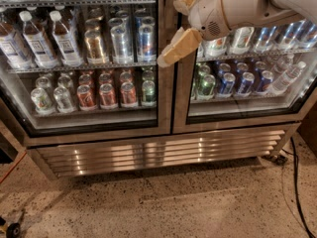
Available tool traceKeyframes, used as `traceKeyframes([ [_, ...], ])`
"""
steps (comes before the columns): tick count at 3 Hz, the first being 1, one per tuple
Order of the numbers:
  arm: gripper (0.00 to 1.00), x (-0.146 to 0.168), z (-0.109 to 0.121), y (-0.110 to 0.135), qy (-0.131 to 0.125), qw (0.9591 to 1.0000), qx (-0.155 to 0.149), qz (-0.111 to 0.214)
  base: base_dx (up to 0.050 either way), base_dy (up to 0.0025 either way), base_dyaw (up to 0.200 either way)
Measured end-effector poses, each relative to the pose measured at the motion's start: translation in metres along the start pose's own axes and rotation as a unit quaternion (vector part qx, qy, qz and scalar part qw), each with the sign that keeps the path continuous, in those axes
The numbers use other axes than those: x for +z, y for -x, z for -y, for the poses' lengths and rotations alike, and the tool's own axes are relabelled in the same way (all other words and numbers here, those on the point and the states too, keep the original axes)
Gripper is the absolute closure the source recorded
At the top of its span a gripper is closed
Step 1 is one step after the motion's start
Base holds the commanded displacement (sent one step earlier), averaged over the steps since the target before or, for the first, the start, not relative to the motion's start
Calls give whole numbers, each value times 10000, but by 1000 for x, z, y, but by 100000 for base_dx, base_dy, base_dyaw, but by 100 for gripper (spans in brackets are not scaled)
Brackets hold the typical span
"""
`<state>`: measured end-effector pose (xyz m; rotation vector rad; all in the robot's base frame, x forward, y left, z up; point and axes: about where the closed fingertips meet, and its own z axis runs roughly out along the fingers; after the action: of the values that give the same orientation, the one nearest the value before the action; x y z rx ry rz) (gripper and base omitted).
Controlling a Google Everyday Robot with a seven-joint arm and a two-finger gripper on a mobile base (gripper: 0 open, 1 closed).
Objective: Open left fridge door
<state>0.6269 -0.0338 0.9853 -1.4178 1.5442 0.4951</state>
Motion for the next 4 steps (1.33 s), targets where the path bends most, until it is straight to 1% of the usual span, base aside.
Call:
traceKeyframes([
  [1,0,11,17,7,-120,9996,-240,-21,0,0,0],
  [2,0,14,23,13,-279,9988,-390,-70,0,0,0],
  [3,0,14,23,13,-280,9988,-391,-72,0,0,0],
  [4,0,6,26,13,-361,9981,-449,-195,0,0,0],
])
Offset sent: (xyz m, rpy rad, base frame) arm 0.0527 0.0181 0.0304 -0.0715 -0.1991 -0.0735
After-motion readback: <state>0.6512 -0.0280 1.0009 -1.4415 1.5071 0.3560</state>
